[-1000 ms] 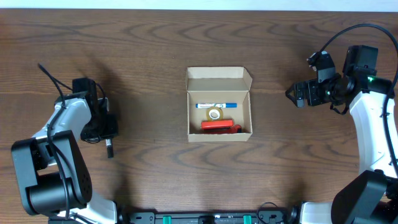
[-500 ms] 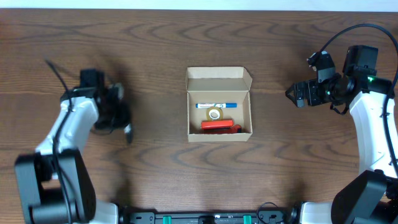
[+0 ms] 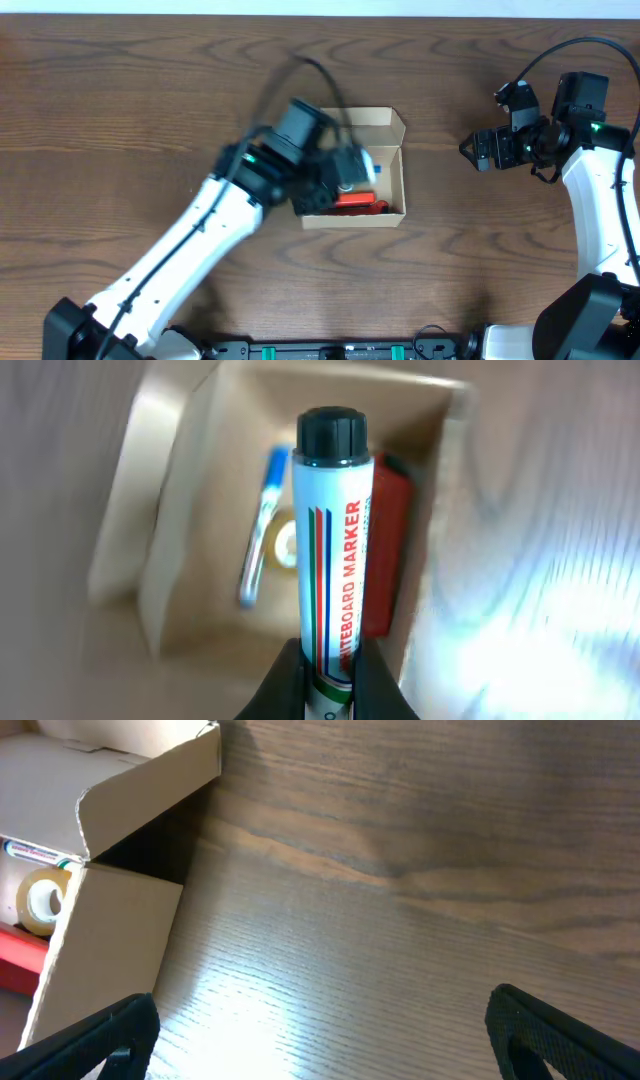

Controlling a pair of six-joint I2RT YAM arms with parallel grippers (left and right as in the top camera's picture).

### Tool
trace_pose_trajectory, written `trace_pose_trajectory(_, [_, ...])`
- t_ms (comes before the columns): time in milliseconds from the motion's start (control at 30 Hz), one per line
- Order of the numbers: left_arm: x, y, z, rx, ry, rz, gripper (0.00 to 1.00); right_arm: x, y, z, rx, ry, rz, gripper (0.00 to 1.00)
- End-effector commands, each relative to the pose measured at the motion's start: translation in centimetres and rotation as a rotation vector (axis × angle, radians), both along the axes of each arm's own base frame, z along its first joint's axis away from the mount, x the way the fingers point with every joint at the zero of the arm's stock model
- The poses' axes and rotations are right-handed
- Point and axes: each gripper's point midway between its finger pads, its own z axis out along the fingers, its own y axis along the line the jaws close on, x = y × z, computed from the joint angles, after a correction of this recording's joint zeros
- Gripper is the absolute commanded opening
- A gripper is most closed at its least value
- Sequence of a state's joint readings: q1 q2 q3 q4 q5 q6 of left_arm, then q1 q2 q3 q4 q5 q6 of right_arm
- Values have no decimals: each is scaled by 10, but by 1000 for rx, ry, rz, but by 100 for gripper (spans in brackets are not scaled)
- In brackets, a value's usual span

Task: Pack container
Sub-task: 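Carry the marker into the box with the left gripper and release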

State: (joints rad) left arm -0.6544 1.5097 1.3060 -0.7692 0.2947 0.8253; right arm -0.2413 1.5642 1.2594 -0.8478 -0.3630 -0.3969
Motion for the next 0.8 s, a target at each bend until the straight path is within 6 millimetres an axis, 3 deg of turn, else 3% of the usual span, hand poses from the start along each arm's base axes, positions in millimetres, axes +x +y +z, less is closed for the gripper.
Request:
trace_pose_trajectory(0, [3, -9, 0, 113, -196, -244, 6, -1, -1, -2, 19, 9, -17, 99])
trace_pose_trajectory(200, [21, -19, 6, 88, -281, -255, 6, -1, -1, -2, 18, 7, -17, 99])
trace_pose_trajectory(300, [30, -24, -3, 92, -283, -255, 6, 0, -1, -2, 18, 6, -17, 99])
trace_pose_trajectory(533, [35, -27, -65, 169, -150, -262, 6, 0, -1, -2, 18, 6, -17, 99])
trace_pose_trajectory(767, [31, -23, -108, 229, -42, -260, 6, 0, -1, -2, 18, 6, -17, 99])
